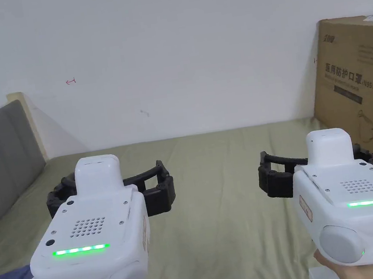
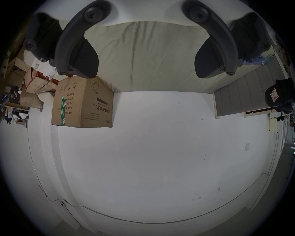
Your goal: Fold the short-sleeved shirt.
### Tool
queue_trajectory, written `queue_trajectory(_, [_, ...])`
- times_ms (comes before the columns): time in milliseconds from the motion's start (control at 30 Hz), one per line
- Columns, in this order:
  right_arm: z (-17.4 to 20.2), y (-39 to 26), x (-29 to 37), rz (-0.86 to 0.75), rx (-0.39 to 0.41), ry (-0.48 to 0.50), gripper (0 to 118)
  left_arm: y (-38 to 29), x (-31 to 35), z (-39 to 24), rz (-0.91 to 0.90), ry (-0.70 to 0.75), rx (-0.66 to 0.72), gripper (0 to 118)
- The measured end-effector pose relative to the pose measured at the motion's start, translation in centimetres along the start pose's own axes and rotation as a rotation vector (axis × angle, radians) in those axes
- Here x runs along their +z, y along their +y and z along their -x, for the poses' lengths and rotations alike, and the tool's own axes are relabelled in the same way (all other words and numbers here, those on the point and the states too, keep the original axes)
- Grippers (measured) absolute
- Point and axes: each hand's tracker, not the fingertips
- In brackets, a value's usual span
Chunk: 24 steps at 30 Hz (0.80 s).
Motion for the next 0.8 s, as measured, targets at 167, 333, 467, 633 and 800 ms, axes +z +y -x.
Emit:
queue_trajectory(167, [0.1, -0.1, 0.1, 0.003, 0.006, 0.000, 118, -0.2, -0.2, 0.0, 0.022, -0.016, -0.016, 118])
queue_trajectory(333, [0.2, -0.3, -0.1, 0.008, 0.011, -0.002, 118, -0.4, -0.2, -0.3, 0.024, -0.031, -0.027, 118])
queue_trajectory(467, [0.2, -0.5, -0.1, 0.014, 0.016, 0.000, 118, -0.3, -0.2, -0.2, 0.028, -0.030, -0.017, 118])
queue_trajectory(633, [0.0, -0.6, -0.2, 0.027, -0.005, -0.004, 118, -0.3, -0.5, -0.2, 0.047, -0.026, -0.032, 118])
queue_trajectory(800, [2.0, 1.1, 0.0, -0.052, 0.221, -0.099, 118, -0.8, -0.6, 1.7, 0.021, -0.059, 0.252, 118])
